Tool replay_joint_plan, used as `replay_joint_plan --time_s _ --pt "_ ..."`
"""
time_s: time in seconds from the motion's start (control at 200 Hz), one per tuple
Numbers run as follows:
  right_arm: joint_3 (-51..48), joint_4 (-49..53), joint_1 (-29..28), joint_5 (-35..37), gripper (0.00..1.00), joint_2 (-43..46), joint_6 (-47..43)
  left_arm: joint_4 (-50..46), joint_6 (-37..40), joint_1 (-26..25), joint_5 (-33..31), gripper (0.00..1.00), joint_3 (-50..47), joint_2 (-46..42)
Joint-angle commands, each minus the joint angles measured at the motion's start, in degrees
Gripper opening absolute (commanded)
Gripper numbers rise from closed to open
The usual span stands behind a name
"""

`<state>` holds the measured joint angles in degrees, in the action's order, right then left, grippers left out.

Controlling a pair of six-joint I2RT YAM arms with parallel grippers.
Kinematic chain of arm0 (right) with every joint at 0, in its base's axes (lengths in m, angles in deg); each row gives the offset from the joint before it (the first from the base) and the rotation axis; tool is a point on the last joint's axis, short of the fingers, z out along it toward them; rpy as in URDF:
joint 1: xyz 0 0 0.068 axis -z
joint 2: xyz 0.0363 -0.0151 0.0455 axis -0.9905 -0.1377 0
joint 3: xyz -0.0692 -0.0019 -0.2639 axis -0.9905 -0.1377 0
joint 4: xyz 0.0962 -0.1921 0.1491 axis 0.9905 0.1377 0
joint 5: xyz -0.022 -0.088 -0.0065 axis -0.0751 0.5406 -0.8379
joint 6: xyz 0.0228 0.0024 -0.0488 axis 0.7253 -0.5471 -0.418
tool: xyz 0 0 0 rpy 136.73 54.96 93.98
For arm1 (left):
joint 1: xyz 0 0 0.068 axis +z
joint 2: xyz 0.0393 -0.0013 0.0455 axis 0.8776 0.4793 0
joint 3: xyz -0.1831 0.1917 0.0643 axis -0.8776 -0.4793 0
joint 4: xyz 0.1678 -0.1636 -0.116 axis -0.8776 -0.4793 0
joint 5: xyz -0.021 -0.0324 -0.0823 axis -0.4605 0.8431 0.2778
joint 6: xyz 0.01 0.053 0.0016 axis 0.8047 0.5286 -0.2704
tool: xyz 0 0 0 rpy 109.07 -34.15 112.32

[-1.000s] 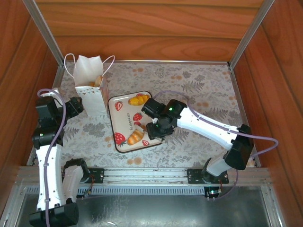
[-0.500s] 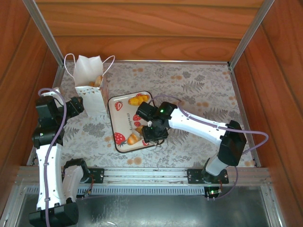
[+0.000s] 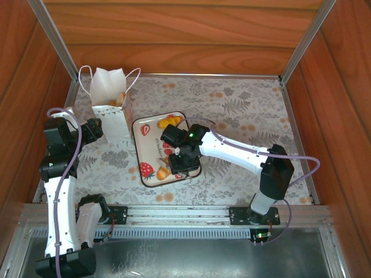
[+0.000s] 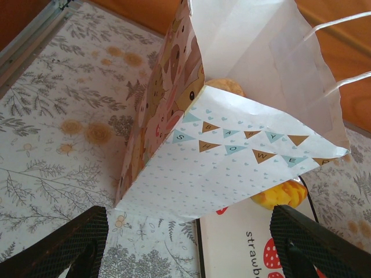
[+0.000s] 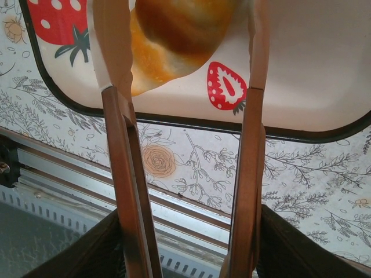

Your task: Place the fake bread into the paper bag

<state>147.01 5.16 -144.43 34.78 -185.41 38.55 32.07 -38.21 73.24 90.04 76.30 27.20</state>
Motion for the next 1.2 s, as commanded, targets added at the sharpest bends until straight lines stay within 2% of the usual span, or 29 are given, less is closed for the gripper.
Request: replay_joint_plan --time_s 0.0,0.175,0.63,0.94,1.194 --pt "1.4 0.4 -0.6 -1.1 0.55 -0.8 -0.4 1.3 0.9 -0.1 0.5 0.78 0.2 0.1" --pt "3.0 2.3 -0.7 -0.3 0.51 -2.0 -1.4 1.3 1.1 -0.1 0.4 0.78 0.3 0.4" --pt "6.7 5.0 -0.9 5.1 0.27 1.4 -4.4 0.6 2.2 0.8 0.8 0.81 3.5 1.2" --pt "8.4 4.4 -0.8 10.8 0.27 8.0 -7.8 -1.9 3.0 3.0 2.4 0.86 11.0 4.6" --pt "18.7 6.3 -0.8 16.4 0.27 9.4 -14.2 -3.1 1.8 5.4 6.6 0.86 18.0 11.7"
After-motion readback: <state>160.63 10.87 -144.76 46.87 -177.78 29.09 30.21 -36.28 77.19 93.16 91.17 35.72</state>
